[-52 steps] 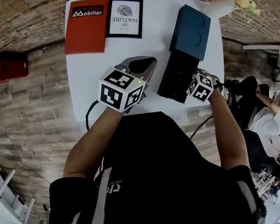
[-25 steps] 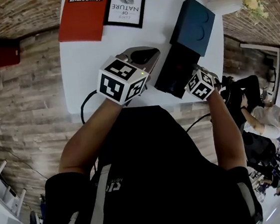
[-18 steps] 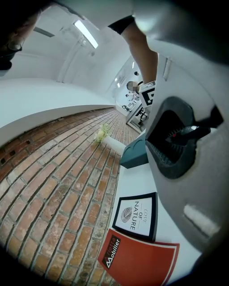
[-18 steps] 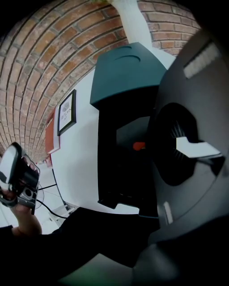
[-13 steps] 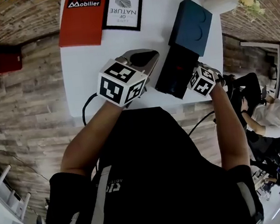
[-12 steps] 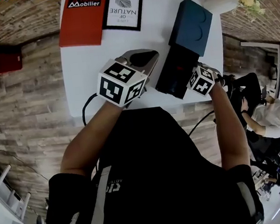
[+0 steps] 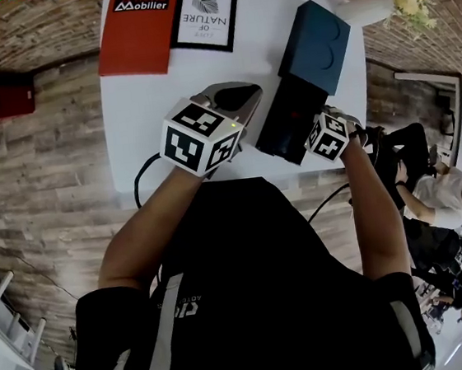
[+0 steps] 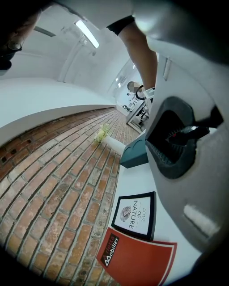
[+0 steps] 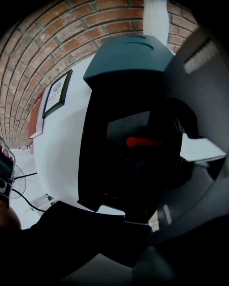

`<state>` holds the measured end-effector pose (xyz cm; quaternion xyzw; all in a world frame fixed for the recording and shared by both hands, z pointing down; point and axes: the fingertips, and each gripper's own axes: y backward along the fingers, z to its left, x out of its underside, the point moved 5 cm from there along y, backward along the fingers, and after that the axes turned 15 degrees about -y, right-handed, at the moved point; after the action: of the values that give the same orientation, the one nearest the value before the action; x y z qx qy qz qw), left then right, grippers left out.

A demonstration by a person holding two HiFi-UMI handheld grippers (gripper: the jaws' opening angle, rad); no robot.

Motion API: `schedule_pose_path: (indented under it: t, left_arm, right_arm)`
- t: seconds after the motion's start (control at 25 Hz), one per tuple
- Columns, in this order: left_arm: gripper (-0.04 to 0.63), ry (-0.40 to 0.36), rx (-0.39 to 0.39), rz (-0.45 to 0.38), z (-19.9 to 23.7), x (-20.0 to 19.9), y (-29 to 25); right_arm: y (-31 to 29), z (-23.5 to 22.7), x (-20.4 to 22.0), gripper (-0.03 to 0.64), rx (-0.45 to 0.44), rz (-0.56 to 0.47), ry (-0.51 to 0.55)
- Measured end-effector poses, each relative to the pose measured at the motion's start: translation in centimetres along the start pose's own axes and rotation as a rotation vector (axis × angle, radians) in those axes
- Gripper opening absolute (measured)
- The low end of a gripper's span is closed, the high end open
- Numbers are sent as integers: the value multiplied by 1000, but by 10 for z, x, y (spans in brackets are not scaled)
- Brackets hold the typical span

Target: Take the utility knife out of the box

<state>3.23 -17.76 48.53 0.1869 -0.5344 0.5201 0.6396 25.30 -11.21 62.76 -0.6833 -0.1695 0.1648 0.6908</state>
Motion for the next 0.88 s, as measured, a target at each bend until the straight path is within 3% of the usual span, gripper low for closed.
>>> schedule_pose_path:
  t: [0.36,0.68,0.72,0.88]
  left_arm:
    - [8,-13,18,16,0,-2,0]
    - [9,-90,148,85,-20,8,-28]
    - [37,-102,166,95,-24,9,-34]
    - [48,-144,215,119,-35,9,-51]
  right_arm:
    - [20,4,-9,54,27,-114,-81]
    - [43,10,-13,54,64,-216,-148]
    - [45,10,-14,54,67,-227,-152]
    - [54,6,-15,54,92,-279,-176]
